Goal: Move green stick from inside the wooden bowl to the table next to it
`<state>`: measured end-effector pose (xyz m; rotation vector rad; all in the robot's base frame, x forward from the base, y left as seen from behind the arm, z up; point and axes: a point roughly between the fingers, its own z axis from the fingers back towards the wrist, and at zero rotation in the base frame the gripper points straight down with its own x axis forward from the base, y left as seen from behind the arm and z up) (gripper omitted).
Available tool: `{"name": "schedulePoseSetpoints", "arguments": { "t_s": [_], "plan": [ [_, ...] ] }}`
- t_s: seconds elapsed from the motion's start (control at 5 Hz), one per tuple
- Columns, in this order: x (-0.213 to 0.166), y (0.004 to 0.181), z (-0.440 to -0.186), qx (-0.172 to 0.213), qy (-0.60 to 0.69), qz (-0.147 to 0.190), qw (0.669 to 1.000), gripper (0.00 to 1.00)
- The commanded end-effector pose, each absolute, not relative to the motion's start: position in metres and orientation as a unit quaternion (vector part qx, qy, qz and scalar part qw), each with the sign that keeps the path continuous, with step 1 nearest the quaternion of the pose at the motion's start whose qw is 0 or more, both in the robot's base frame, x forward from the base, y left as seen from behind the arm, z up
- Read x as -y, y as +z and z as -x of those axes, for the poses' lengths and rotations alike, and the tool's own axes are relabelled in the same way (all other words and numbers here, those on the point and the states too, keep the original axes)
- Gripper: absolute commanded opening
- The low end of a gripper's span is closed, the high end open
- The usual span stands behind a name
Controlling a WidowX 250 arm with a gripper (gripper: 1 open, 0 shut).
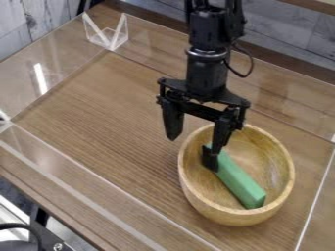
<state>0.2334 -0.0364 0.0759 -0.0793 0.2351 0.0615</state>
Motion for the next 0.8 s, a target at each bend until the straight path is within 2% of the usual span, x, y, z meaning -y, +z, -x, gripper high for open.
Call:
{"name": "schedulePoseSetpoints", "arguments": {
  "t_s": [0.0,0.6],
  "plan": [
    [0.0403,0.0904,-0.238,-0.083,0.032,0.046,0.995,1.0],
    [0.046,0.0909,-0.2398,-0.07,0.04,0.052,0.995,1.0]
  ]
}}
